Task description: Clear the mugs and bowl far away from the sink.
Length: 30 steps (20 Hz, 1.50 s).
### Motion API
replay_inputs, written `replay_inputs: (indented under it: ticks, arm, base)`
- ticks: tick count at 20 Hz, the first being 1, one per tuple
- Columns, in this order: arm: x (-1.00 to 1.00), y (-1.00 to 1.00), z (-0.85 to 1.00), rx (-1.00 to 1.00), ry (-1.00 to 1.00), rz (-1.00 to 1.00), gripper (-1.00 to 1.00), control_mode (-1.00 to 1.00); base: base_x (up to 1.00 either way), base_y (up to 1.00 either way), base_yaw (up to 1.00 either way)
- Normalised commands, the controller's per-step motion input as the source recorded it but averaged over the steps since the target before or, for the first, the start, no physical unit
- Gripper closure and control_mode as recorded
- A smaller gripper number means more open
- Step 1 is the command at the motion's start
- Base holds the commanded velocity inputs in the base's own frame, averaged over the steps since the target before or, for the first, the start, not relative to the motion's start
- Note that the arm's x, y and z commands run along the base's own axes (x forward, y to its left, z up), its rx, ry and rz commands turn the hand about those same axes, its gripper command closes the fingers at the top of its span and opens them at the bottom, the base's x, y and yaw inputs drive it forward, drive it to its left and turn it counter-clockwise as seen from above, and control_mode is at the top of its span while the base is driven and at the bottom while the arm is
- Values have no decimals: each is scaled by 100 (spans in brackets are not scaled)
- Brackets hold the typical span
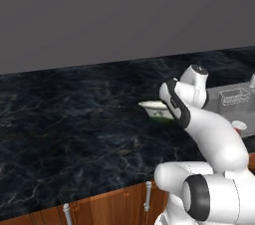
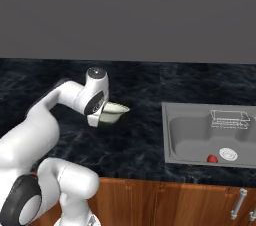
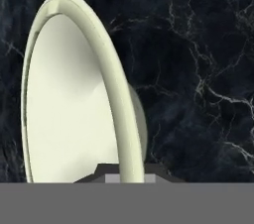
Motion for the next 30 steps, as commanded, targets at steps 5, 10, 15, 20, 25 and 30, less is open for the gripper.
replay_inputs:
  ticks: [5, 10, 15, 20, 25, 30]
  arm:
    - [-74, 0, 25, 1, -34, 7, 100, -100]
    - [-69, 0, 25, 0, -31, 1, 100, -100]
    - [-71, 0, 12, 2, -11, 0, 100, -100]
    - [-67, 0, 17, 1, -6, -1, 100, -100]
    - [-61, 0, 23, 0, -5, -2, 100, -100]
    - [-69, 6, 7, 0, -2, -6, 100, -100]
  base:
    - [0, 0, 0]
    - [0, 0, 0]
    - [0, 0, 0]
    - [0, 0, 0]
    - [0, 0, 0]
    - [0, 0, 0]
